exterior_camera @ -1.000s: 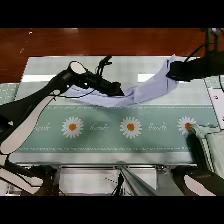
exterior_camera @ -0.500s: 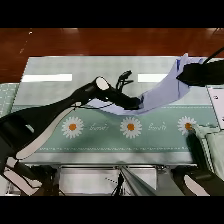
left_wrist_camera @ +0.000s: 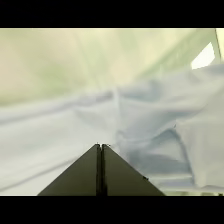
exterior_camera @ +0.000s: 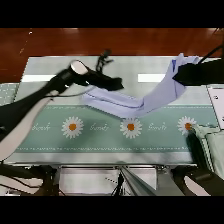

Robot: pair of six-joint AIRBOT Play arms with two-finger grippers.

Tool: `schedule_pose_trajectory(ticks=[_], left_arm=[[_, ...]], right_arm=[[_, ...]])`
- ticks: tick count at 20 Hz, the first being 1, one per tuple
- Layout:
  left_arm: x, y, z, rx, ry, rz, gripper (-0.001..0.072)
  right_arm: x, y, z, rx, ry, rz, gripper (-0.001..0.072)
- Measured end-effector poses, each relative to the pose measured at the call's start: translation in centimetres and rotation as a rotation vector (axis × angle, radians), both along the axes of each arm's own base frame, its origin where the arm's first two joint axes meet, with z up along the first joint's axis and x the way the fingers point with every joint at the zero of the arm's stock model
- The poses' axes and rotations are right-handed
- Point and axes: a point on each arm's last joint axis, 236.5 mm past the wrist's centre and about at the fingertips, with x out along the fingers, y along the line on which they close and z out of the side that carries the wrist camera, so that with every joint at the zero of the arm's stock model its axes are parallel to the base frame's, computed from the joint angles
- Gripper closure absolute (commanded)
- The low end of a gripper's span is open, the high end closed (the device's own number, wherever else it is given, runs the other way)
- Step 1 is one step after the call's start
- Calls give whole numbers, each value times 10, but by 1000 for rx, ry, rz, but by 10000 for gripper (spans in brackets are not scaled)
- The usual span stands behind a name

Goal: Fold the shirts.

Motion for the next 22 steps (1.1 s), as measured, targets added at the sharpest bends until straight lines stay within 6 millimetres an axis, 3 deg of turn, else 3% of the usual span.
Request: schedule_pose_trajectory(ticks=[3,5,7,10,13,17,18,20,22], left_arm=[[37,77,69,6,-156,139,683],[44,128,115,12,-249,221,682],[38,173,159,19,-328,290,682],[10,214,204,38,-400,331,682],[-29,225,230,60,-430,305,682],[-70,217,241,80,-429,226,682],[-77,214,240,85,-423,209,682],[-86,211,232,95,-400,181,682],[-90,210,216,105,-359,168,682]], right_arm=[[22,38,-16,0,-24,67,681],[41,67,-31,15,-43,98,681],[58,99,-53,41,-45,128,680],[73,154,-95,106,-15,169,680],[77,206,-137,178,19,188,680],[78,259,-175,275,27,176,678],[77,269,-180,298,30,170,581],[75,282,-186,335,34,157,241],[73,289,-188,347,33,163,213]])
